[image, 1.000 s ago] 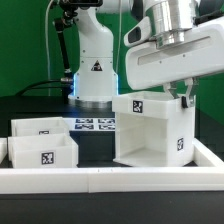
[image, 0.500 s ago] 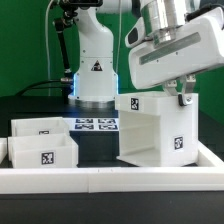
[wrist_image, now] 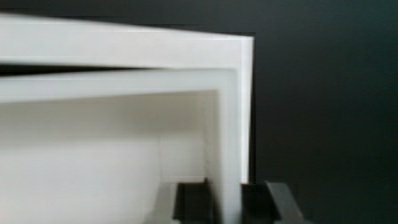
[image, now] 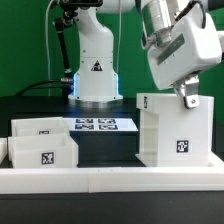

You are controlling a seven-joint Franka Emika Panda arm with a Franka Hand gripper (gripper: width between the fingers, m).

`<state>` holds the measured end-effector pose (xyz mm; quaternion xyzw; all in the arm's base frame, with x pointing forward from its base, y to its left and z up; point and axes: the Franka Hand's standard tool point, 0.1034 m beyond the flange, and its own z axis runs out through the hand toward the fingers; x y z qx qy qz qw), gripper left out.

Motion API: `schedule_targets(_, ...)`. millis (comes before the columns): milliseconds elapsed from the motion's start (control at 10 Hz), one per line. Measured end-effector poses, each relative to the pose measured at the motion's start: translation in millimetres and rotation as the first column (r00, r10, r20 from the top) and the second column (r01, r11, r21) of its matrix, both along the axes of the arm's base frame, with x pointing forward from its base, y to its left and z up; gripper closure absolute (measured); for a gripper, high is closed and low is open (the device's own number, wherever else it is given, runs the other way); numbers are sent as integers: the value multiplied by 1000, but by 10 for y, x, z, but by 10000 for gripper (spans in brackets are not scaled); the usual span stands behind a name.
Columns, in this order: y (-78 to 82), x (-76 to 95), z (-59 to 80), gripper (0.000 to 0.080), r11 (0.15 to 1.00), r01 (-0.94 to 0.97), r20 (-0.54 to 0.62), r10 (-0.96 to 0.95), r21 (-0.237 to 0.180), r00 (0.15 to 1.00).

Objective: Assemble drawer

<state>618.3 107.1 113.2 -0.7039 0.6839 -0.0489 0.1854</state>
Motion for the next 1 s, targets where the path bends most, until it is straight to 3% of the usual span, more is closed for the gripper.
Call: schedule_targets(1000,-33,227,-53,740,1000,-11,-25,12,17,1000)
